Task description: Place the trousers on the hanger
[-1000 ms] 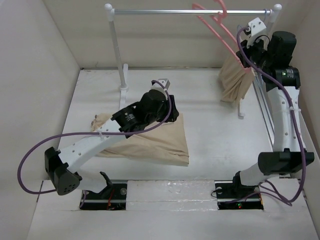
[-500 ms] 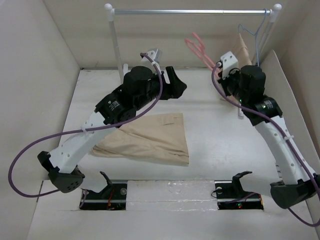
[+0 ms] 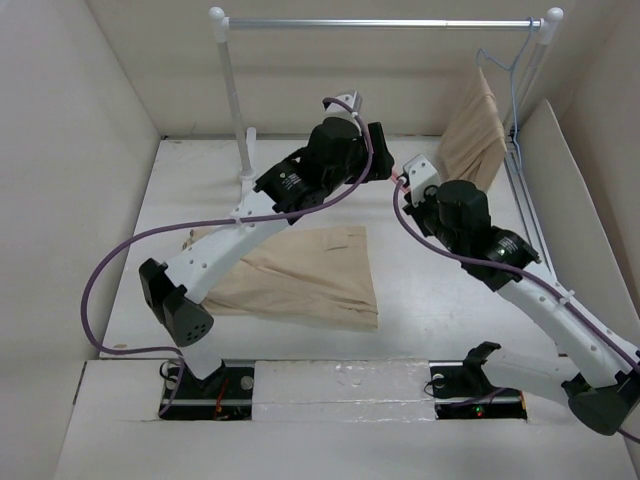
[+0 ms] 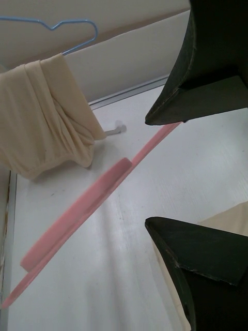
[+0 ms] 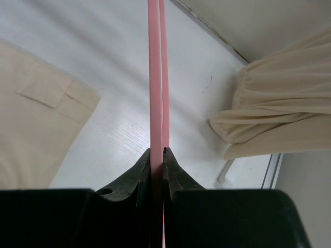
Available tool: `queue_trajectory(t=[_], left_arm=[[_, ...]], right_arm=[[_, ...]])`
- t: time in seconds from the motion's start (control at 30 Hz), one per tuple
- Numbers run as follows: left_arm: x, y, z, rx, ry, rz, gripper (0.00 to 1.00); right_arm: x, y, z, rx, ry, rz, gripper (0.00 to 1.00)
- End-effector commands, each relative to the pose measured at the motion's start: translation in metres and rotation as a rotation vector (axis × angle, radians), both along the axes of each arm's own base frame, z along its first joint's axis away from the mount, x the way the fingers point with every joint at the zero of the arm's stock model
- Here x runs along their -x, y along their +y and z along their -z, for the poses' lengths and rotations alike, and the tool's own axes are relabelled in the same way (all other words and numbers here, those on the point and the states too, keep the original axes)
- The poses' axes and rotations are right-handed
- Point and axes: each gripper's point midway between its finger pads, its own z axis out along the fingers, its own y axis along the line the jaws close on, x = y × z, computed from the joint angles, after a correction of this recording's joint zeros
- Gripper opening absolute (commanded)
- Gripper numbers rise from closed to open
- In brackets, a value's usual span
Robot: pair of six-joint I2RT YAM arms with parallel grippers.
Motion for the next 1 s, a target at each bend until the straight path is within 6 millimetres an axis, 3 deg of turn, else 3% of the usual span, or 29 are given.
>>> queue_trajectory(t=[0.0, 0.13, 0.53, 0.6, 0.63, 0.67, 0.73, 0.8, 0.87, 0.9, 0.97], left_arm=[[-0.007, 0.009, -0.041, 0.081, -0.082, -0.062, 0.68], [-0.017, 0.015, -0.024, 0.035, -0.067, -0.121, 0.67], [-0.037, 0.012, -0.005, -0.018, -0.074, -0.188, 0.57], [-0.037, 0.012, -0.002, -0.027, -0.074, -0.186, 0.48], [-0.037, 0.012, 0.003, -0.037, -0.067, -0.186, 0.30], [-0.037, 0.012, 0.003, -0.037, -0.067, -0.186, 0.30], [-0.035, 0.014, 0.006, -0.040, -0.062, -0.187, 0.12], [-0.035, 0.016, 0.010, -0.047, -0.057, -0.192, 0.03], [-0.033, 0.018, 0.018, -0.061, -0.046, -0.194, 0.00], [-0.032, 0.020, 0.018, -0.059, -0.046, -0.194, 0.00], [-0.029, 0.023, 0.027, -0.068, -0.036, -0.197, 0.00]], right_arm=[[0.000, 0.004, -0.013, -0.056, -0.045, 0.048, 0.00], [0.006, 0.007, -0.009, -0.067, -0.040, 0.046, 0.00], [0.025, 0.037, 0.002, -0.007, -0.014, 0.026, 0.00], [0.027, 0.039, 0.006, 0.015, -0.006, 0.034, 0.00], [0.030, 0.041, 0.010, 0.034, 0.006, 0.051, 0.00], [0.031, 0.040, 0.010, 0.040, 0.010, 0.051, 0.00], [0.035, 0.046, 0.017, 0.064, 0.027, 0.048, 0.00], [0.039, 0.043, 0.021, 0.079, 0.031, 0.074, 0.00], [0.046, 0.045, 0.024, 0.083, 0.030, 0.082, 0.00], [0.047, 0.043, 0.028, 0.085, 0.039, 0.086, 0.05], [0.054, 0.044, 0.036, 0.096, 0.075, 0.063, 0.25]])
